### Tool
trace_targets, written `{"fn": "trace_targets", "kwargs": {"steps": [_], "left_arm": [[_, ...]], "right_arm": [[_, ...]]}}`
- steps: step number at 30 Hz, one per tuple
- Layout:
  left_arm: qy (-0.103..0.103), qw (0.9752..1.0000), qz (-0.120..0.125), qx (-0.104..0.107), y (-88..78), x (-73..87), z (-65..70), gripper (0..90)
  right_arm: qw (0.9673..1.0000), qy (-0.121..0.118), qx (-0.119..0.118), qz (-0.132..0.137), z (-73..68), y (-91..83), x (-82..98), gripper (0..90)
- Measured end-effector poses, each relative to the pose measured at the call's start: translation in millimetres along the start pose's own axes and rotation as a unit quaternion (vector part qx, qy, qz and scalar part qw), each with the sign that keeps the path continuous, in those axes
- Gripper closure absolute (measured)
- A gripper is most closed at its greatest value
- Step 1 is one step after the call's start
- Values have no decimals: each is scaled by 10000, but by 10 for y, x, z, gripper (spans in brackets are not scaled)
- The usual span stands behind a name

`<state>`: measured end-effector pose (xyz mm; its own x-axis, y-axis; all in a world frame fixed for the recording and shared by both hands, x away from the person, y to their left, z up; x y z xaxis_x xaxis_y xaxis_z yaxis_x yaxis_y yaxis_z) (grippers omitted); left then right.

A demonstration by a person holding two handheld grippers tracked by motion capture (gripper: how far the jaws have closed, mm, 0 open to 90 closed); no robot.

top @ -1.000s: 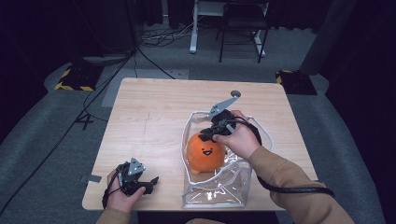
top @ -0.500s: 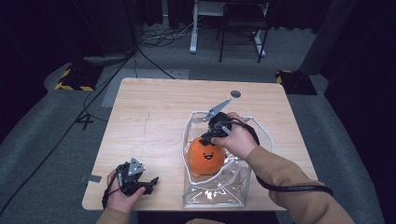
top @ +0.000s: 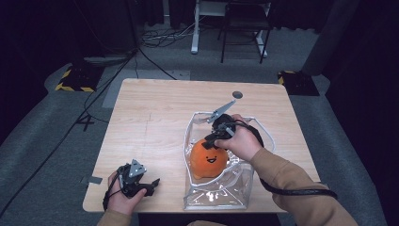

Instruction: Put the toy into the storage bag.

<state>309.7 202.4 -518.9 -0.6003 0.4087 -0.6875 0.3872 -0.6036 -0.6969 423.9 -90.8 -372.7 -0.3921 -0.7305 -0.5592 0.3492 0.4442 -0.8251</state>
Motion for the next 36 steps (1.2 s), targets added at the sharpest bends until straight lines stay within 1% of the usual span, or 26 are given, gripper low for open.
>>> {"fn": "trace_targets", "kwargs": {"steps": [2,5,8,13,19,22,25,28,33,36], "left_arm": [[0,10000,-1,0,0,0,0,164],[1,10000,-3,-1,0,0,0,164],[-1,10000,-1,0,0,0,0,164],[13,10000,-17,-1,-2,0,-1,164],[14,10000,-25,1,-4,1,-1,164],[18,10000,-13,-1,-5,5,1,164],[-7,10000,14,1,-2,5,4,164],[-8,10000,15,1,-3,6,4,164],[-5,10000,13,1,-3,6,4,164],[6,10000,-3,3,-4,4,1,164]], "right_arm": [[10000,-19,18,29,7,-8,5,633],[10000,30,0,52,8,-26,13,610],[9998,75,28,166,14,-52,18,573],[9993,155,97,328,39,-129,32,560],[9979,155,180,598,49,-280,35,556],[9964,128,217,804,46,-377,28,539],[9947,154,264,981,46,-462,25,527],[9916,182,336,1233,59,-575,31,519],[9871,252,418,1523,84,-745,68,527],[9837,322,512,1692,104,-852,121,530]]}}
Point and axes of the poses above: each handheld gripper's, and its own axes: y roughly forward along the jaws, x roughly out of its underside, z roughly to its right, the point moved 2 cm from there along y, roughly forward along the jaws, and after that the axes turned 14 degrees about x, right-handed, at the moved point
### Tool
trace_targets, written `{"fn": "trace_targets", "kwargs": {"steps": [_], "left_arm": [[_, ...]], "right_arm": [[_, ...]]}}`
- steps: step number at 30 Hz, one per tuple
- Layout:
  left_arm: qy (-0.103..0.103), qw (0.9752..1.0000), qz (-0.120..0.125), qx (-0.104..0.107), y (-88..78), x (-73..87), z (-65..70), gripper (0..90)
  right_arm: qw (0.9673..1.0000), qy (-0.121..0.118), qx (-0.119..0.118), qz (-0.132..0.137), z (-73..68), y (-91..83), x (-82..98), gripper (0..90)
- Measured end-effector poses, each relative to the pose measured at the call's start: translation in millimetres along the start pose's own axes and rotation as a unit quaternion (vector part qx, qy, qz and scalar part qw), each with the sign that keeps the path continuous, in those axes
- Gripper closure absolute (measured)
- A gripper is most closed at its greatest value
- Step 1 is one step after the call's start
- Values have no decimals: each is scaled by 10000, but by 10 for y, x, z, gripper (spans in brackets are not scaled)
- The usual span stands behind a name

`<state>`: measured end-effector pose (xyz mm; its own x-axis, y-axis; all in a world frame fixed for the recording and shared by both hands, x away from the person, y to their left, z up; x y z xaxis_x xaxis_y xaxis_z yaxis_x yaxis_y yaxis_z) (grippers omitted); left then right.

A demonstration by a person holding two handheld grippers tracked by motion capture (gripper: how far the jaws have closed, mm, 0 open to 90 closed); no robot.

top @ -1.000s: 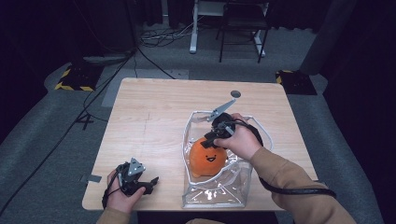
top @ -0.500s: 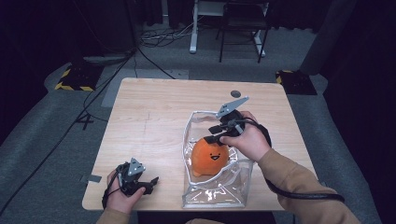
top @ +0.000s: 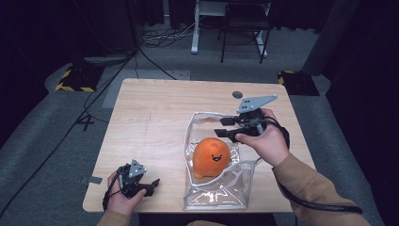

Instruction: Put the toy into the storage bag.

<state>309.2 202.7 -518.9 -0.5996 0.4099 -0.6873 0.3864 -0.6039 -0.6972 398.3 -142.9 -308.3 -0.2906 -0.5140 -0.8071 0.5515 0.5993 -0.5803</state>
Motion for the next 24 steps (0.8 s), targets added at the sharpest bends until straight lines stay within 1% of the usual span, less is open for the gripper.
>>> {"fn": "trace_targets", "kwargs": {"steps": [5,9,15,19,24], "left_arm": [[-22,10000,2,-14,15,-15,-2,156],[-28,10000,2,-12,17,-19,-4,155],[-29,10000,13,-8,23,-22,-5,155],[-30,10000,13,-7,23,-22,-5,155],[-27,10000,-2,-3,24,-26,-7,155]], "right_arm": [[9995,148,174,201,59,-181,72,530],[9992,212,248,241,105,-303,133,529],[9979,332,433,336,201,-499,200,527],[9970,391,573,348,262,-626,242,524],[9962,437,717,233,328,-739,331,511]]}}
Point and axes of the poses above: each handheld gripper's, and its own axes: y roughly forward along the jaws, x roughly out of its underside, z roughly to its right, the point moved 2 cm from there along y, roughly forward along the jaws, and after that the axes turned 14 degrees about x, right-handed, at the moved point
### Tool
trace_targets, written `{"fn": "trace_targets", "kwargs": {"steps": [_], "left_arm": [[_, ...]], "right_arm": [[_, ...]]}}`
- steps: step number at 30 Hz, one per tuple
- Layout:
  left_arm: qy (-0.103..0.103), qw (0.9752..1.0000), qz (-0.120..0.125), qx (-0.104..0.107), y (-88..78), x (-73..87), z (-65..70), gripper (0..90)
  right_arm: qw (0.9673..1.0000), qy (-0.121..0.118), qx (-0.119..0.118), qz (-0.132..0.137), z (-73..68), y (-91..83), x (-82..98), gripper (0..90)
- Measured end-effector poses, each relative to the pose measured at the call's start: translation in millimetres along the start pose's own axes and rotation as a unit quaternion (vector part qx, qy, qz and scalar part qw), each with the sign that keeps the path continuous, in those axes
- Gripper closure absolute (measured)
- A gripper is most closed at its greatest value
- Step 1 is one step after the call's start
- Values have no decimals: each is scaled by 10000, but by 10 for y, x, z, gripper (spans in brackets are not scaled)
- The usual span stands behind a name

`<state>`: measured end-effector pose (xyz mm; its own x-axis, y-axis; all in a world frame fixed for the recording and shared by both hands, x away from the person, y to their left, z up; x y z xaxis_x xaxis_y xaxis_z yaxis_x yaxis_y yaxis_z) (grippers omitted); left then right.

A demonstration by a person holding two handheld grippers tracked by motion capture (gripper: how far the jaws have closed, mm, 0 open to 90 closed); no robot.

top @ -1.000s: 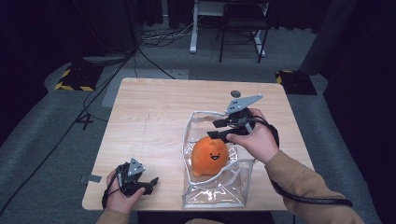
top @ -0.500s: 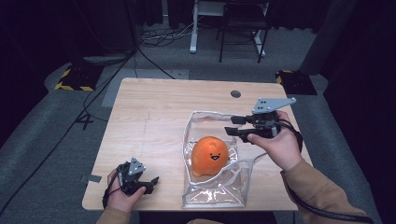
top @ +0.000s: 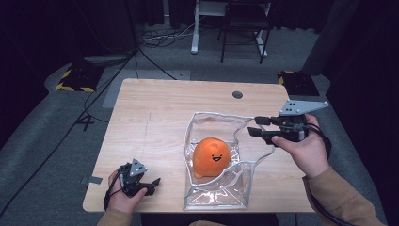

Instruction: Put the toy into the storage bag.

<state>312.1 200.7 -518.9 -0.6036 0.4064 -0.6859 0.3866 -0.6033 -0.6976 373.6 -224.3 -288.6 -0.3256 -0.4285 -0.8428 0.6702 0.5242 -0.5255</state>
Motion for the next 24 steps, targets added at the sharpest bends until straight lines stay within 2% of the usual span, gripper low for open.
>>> {"fn": "trace_targets", "kwargs": {"steps": [11,16,24], "left_arm": [[-13,10000,-9,-2,4,-4,0,154],[-7,10000,-7,-4,4,-4,-1,155],[1,10000,-11,-3,3,-4,-1,155]], "right_arm": [[9991,252,332,-53,218,-235,222,511],[9979,353,505,-202,328,-295,353,508],[9950,376,782,-499,465,-342,538,501]]}}
Point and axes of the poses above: each handheld gripper's, and its own axes: y roughly forward along the jaws, x roughly out of its underside, z roughly to its right, the point moved 2 cm from there along y, roughly forward along the jaws, and after that the axes turned 14 degrees about x, right-handed, at the moved point
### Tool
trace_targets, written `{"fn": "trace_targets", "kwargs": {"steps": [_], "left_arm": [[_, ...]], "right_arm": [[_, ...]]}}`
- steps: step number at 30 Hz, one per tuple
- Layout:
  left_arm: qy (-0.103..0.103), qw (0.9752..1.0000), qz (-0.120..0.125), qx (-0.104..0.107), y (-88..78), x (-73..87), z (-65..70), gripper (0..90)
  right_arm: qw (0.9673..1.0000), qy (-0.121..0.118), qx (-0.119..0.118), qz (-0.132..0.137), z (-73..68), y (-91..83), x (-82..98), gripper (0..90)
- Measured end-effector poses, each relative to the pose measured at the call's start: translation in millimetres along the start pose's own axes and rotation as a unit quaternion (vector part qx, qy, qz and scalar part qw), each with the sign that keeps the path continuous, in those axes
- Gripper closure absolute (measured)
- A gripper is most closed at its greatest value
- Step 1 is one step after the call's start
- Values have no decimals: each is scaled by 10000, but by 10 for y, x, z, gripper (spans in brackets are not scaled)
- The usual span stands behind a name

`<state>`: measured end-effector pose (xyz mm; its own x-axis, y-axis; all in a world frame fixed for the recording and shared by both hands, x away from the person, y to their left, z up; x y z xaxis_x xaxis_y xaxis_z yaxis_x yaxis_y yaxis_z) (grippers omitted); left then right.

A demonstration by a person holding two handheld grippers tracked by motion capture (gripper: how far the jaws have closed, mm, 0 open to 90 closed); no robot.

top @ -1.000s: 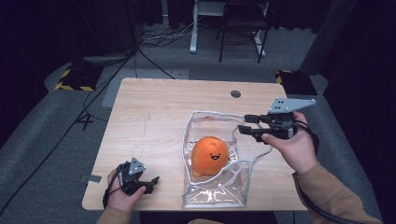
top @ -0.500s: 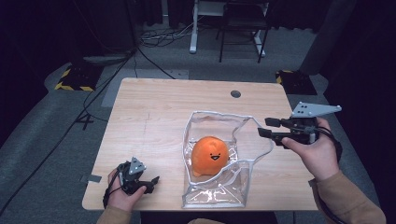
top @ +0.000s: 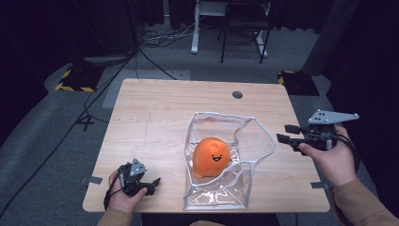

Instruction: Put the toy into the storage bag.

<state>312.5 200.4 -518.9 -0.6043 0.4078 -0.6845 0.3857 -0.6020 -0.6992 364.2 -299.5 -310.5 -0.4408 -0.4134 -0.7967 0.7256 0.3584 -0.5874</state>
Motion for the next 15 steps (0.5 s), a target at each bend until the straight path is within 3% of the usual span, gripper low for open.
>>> {"fn": "trace_targets", "kwargs": {"steps": [15], "left_arm": [[-4,10000,3,-1,1,0,0,155]], "right_arm": [[9988,240,139,-394,134,125,428,486]]}}
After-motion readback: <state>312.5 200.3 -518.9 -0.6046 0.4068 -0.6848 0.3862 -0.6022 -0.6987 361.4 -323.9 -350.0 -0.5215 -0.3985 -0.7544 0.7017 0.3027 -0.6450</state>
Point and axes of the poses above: each handheld gripper's, and its own axes: y roughly forward along the jaws, x roughly out of its underside, z roughly to its right, the point moved 2 cm from there along y, roughly forward along the jaws, and after that the axes turned 14 degrees about x, right-handed, at the moved point
